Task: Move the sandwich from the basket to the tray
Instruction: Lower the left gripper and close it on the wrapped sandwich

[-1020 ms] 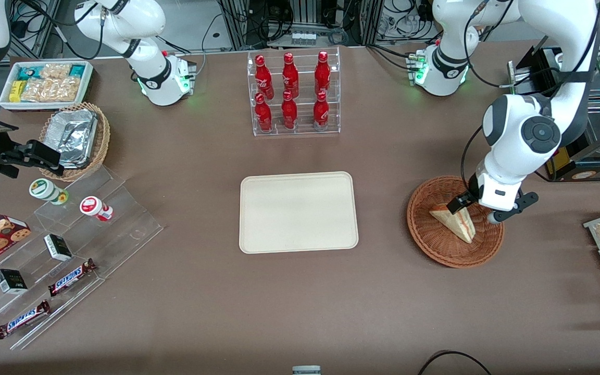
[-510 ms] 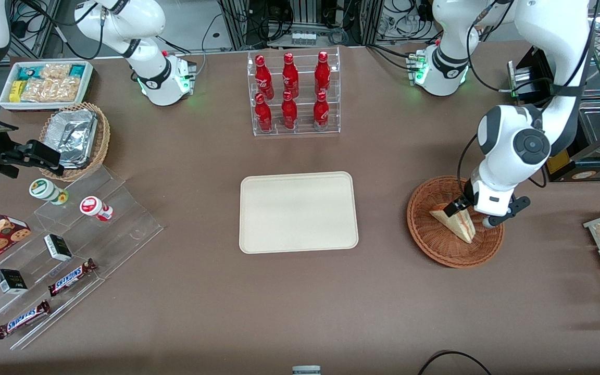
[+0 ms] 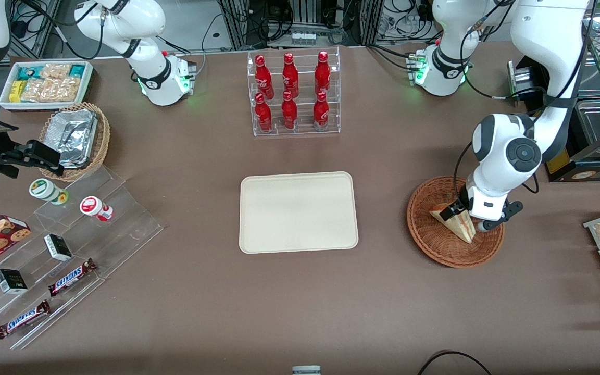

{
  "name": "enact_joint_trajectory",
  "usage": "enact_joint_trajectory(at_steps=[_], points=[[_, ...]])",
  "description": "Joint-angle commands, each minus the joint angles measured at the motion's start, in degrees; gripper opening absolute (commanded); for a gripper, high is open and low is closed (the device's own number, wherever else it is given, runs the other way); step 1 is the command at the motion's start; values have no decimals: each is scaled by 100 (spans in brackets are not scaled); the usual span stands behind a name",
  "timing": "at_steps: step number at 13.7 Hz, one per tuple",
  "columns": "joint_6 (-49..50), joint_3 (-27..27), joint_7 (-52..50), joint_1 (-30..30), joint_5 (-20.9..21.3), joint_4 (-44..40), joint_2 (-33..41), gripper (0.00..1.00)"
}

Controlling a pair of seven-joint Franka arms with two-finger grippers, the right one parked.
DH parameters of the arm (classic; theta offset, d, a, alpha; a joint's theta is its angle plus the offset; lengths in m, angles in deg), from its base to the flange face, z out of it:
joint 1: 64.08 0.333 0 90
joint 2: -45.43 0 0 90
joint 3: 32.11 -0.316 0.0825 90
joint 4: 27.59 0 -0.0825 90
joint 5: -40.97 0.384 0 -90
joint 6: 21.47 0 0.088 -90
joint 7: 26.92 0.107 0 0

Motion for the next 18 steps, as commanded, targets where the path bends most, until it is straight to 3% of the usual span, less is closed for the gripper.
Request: enact_joint_trajectory(at_steps=[1,3,4,6,8,9,16,18], points=[[-175,3,-150,9,85,14,-90,99],[-280,3,-150,27,85,14,-160,89],[-280,3,-142,27,85,14,-178,74],[-228,3,-124,35,85,14,-161,35],[-210,3,-107,27,85,5,-152,13],[-158,3,-98,27,85,-4,-126,9],[1975,55,-27,-35,252,-898,551,11],[2669,484,-97,-26,243,-1582,482,11]])
